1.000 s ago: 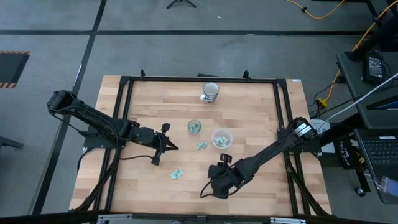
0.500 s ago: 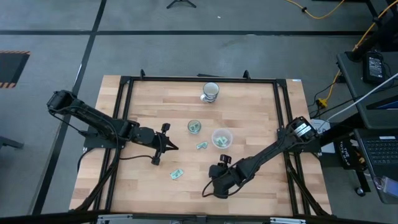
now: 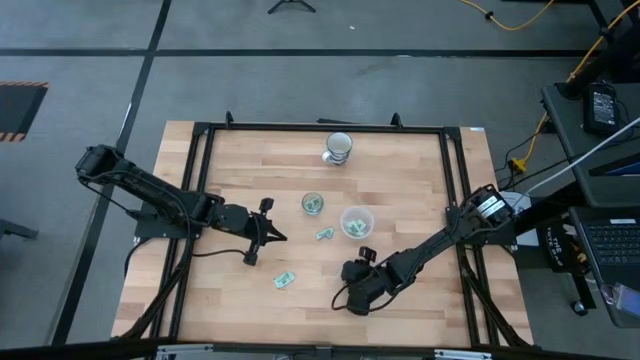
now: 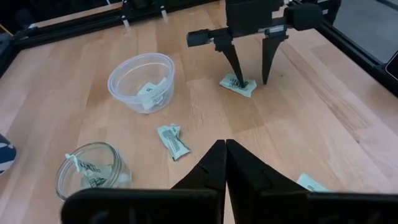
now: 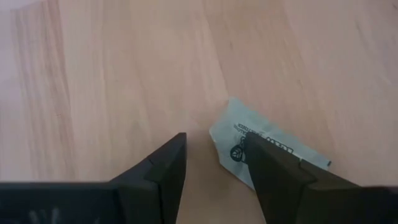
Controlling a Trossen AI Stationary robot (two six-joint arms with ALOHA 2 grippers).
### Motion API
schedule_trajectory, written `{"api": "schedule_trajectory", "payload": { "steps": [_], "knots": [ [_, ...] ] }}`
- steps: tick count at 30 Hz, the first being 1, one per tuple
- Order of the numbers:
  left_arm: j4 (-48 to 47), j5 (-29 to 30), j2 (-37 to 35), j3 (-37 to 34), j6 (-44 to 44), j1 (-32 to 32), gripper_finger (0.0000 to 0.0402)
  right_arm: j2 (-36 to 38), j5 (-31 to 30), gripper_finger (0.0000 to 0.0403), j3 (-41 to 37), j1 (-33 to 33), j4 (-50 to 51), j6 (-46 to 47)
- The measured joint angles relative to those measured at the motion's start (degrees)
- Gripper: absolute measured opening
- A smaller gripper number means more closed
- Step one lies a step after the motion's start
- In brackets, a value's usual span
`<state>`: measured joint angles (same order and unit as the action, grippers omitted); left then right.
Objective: Pick and place Stevia / Truvia into bins
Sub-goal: Put the stevia packet into the transparent container
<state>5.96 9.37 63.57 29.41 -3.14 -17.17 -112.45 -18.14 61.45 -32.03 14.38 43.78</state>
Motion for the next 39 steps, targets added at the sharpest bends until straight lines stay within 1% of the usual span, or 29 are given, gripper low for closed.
{"api": "schedule_trajectory", "payload": {
  "steps": [4,7,11,15,16,26,31,36,39],
  "knots": [
    [0.0,0.0,0.0,0.0,0.0,0.0,0.0004,0.0,-0.2,0.0164,-1.2,0.0,-1.9,-0.6],
    [-0.2,0.0,0.0,0.0,0.0,0.0,0.0005,-0.1,-0.5,0.014,-1.2,0.0,-2.3,-1.0],
    [-0.2,0.0,0.0,0.0,0.0,0.0,0.0002,-0.1,-0.4,0.0087,-1.3,0.4,-2.2,0.0],
    [-0.2,0.0,0.0,0.0,0.0,0.0,0.0004,-0.2,0.9,0.0017,-1.3,1.1,-2.5,2.1],
    [-0.2,0.0,0.0,0.0,0.0,0.0,0.0005,-0.1,1.3,0.0009,-1.3,1.2,-2.5,2.2],
    [-0.2,0.0,0.0,0.0,0.4,0.0,0.0003,0.2,1.8,0.0002,-1.4,1.3,-3.3,0.3],
    [-0.2,0.0,0.0,0.0,0.5,0.0,0.0005,2.5,2.8,0.0001,-0.2,1.3,-2.4,-5.5],
    [-0.3,0.0,0.0,0.0,0.2,0.0,0.0003,7.1,1.5,0.0001,0.1,1.4,-2.1,-10.8],
    [-1.2,-0.8,0.0,0.0,-2.2,0.0,0.0003,8.8,1.0,0.0,0.1,1.6,-2.2,-13.5]
  ]
}}
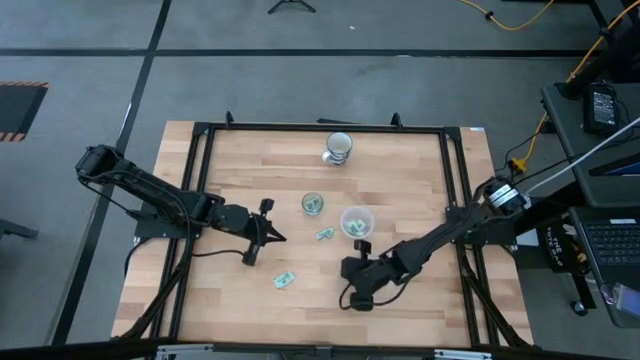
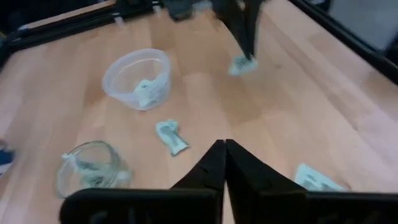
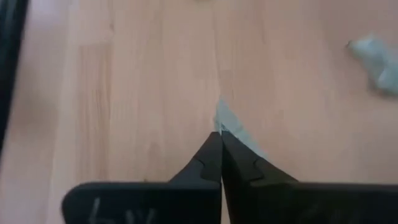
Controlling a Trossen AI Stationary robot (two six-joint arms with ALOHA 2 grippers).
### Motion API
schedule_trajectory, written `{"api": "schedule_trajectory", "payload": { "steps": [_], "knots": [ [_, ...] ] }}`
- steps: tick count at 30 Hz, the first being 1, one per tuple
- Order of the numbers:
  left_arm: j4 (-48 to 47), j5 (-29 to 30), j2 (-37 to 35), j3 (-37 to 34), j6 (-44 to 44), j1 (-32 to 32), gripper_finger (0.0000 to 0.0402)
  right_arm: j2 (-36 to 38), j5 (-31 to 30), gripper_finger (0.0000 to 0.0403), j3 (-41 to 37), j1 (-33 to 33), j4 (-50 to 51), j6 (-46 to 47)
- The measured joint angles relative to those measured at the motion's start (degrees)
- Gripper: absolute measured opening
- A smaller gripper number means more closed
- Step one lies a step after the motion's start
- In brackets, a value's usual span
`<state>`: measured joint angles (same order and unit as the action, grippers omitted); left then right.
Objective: Pick and place Stevia / Truvia into bins
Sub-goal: Put the stevia packet into the transparent container
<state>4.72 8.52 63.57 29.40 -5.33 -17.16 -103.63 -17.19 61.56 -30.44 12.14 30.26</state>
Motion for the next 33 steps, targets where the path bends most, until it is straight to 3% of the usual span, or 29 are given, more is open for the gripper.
{"api": "schedule_trajectory", "payload": {
  "steps": [4,10,16,21,30,33],
  "knots": [
    [-0.3,-1.1,0.0,0.0,-2.1,0.0,0.0002,2.7,-1.4,0.0,-0.1,-0.1,-0.2,-5.9],
    [-0.6,-1.1,0.0,0.0,-1.9,0.0,0.0002,5.4,-8.1,0.0,-3.2,0.1,-1.0,-9.9],
    [-0.7,-0.9,0.0,0.0,-1.9,0.1,0.0002,8.9,-8.6,0.0,-13.3,0.3,-15.7,-11.3],
    [-0.2,-0.6,0.0,0.0,-2.1,2.1,0.0003,14.8,-8.6,0.0,-19.7,0.8,-28.6,-18.8],
    [2.9,-0.9,0.0,0.0,-3.4,7.5,0.0002,23.3,-8.9,0.0,-24.2,3.3,-28.3,-26.7],
    [3.6,-4.5,0.0,0.0,-5.0,10.2,0.0003,24.1,-8.7,0.0,-25.9,4.9,-28.1,-26.6]
  ]
}}
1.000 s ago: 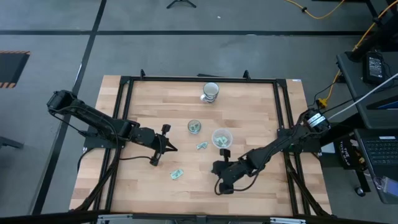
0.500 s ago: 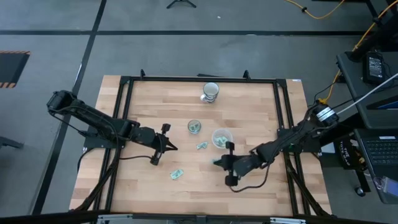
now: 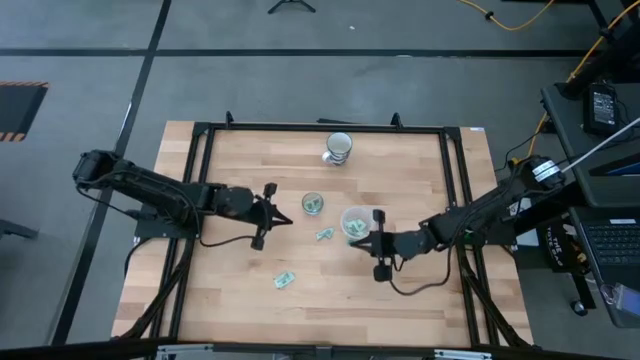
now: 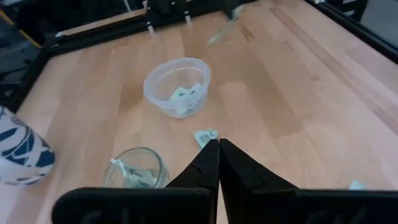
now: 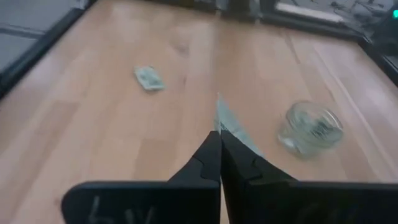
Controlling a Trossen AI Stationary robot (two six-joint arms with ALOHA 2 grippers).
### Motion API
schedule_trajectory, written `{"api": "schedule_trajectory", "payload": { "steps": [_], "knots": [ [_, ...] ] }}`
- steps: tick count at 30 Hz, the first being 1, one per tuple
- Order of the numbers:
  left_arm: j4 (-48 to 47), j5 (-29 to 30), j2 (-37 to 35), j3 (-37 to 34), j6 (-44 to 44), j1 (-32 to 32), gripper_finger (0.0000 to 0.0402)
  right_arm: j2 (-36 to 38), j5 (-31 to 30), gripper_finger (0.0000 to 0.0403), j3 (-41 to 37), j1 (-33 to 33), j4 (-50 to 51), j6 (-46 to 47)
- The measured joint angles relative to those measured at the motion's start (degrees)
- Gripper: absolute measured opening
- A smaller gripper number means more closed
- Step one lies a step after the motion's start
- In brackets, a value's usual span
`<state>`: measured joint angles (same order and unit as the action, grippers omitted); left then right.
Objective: Pick and place Stevia / Truvia into bins
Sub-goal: Put the stevia packet into the transparent container
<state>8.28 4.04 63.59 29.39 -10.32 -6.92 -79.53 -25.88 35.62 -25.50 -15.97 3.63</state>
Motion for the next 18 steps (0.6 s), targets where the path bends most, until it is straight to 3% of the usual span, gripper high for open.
{"api": "schedule_trajectory", "payload": {
  "steps": [5,11,18],
  "knots": [
    [0.2,-5.2,0.0,0.0,-2.3,4.3,0.0002,1.2,-0.2,0.0,-1.4,3.2,5.1,5.0],
    [0.3,-5.1,0.0,0.0,-2.5,8.0,0.0002,1.4,0.5,0.0,2.1,6.8,14.1,5.1],
    [0.3,-5.1,0.0,0.0,-2.8,10.5,0.0005,1.4,6.6,0.0,4.6,11.9,21.2,6.6]
  ]
}}
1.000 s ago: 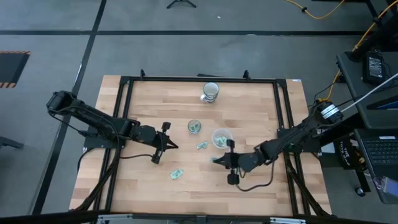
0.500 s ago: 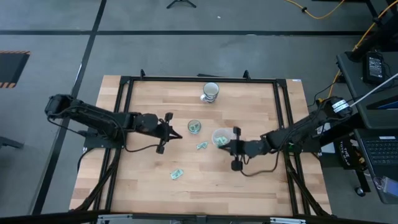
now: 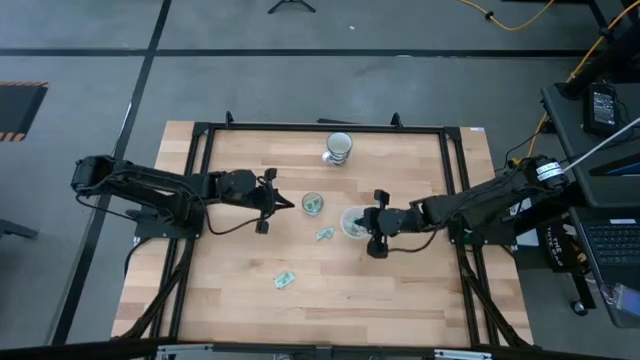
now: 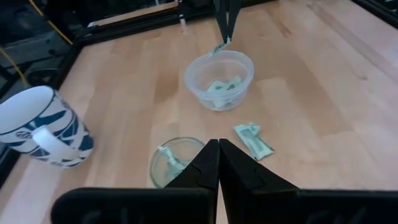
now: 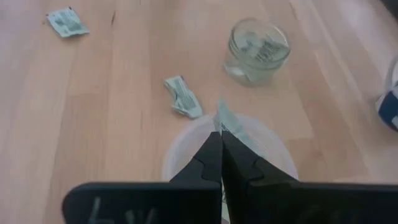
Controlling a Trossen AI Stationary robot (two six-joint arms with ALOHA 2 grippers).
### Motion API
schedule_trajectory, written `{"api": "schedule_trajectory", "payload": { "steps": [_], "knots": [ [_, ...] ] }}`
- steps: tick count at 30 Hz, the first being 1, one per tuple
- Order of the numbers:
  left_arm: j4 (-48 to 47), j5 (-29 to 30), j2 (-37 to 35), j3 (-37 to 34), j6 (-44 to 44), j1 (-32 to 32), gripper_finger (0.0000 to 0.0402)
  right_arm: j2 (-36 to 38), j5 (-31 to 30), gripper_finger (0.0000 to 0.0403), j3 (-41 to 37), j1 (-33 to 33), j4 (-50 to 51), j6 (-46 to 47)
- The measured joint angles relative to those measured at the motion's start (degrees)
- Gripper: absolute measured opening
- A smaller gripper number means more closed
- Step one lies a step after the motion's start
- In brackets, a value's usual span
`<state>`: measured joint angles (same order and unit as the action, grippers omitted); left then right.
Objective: Pick and place Stevia / Truvia into bins
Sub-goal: Put the stevia packet into the transparent container
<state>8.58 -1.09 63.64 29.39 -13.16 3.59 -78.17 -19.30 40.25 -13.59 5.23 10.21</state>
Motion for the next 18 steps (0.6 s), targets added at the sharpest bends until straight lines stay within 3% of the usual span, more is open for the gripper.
{"api": "schedule_trajectory", "payload": {
  "steps": [6,18],
  "knots": [
    [0.0,0.0,0.0,0.0,-0.1,1.5,0.0002,0.0,3.5,0.0,0.0,3.0,1.2,0.0],
    [0.0,0.0,0.0,0.0,-0.1,1.8,0.0002,0.0,4.1,0.0,-2.4,3.7,0.5,3.0]
  ]
}}
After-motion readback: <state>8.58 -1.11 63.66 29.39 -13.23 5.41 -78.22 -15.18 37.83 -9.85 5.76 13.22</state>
